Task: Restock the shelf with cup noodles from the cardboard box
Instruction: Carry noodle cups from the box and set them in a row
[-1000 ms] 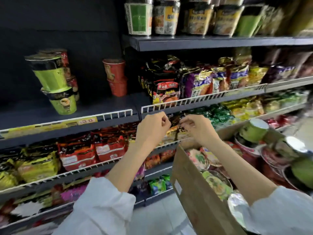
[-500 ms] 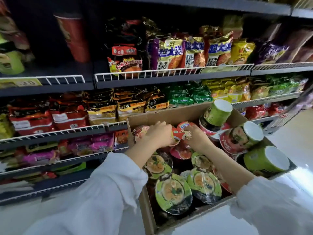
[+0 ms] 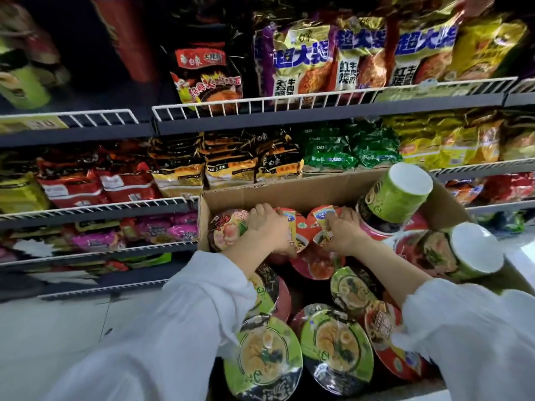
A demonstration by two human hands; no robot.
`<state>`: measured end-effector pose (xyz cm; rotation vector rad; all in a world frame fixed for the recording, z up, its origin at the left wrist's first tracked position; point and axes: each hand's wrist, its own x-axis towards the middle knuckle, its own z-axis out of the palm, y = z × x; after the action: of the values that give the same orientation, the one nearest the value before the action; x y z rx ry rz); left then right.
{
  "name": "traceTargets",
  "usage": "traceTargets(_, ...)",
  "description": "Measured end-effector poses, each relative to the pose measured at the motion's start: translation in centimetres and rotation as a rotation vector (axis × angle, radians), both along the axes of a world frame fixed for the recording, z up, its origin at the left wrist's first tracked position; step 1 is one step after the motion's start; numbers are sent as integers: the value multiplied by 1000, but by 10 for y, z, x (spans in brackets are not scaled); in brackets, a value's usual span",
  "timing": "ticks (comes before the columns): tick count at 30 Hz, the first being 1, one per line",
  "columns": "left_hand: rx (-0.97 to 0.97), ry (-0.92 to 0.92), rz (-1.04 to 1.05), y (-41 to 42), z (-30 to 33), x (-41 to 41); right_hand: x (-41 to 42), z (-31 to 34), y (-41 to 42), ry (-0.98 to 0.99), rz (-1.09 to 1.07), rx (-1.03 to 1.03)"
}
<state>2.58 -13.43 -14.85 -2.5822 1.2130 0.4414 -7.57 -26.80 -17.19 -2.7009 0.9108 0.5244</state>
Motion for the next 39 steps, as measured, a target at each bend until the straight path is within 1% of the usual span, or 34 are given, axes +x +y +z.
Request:
traceTargets(3,-57,-13,-36,7,0,1,6,-3,-3,15,29,-19)
traceTargets(6,-131,3,-39,16,1,-2,10,-2,-3,6,9,-12)
traceTargets(8,-179,44,-28,21,6,-6,10,0,-4,-11,23,-27)
traceTargets(11,-286,145,10,32,15,-10,1,5,-6,-88,19,-23)
traceTargets(14,-381,213,25,41,32,-15,-8,18,-13,-163,-7,60)
traceTargets(17,-386,255,51,47,43,-21,-16,24,-17,-183,0,116)
traceTargets(21,-381,271,68,49,41,-22,-22,26,-8,-212,-37,126)
traceTargets(25,-363,238,64,44,41,-25,-24,26,2,-242,-84,88)
traceTargets(28,-393,234,39,47,37,-30,-23,24,2,-244,-106,81)
traceTargets(32,-589,304,-12,49,45,-39,-19,23,9,-236,-90,105)
traceTargets(33,-609,319,-14,48,49,-39,-18,22,13,-227,-85,109)
traceTargets(36,-615,342,58,56,58,-35,-18,26,28,-269,-75,112)
traceTargets(39,-752,338,170,78,69,-29,-21,48,38,-319,-92,122)
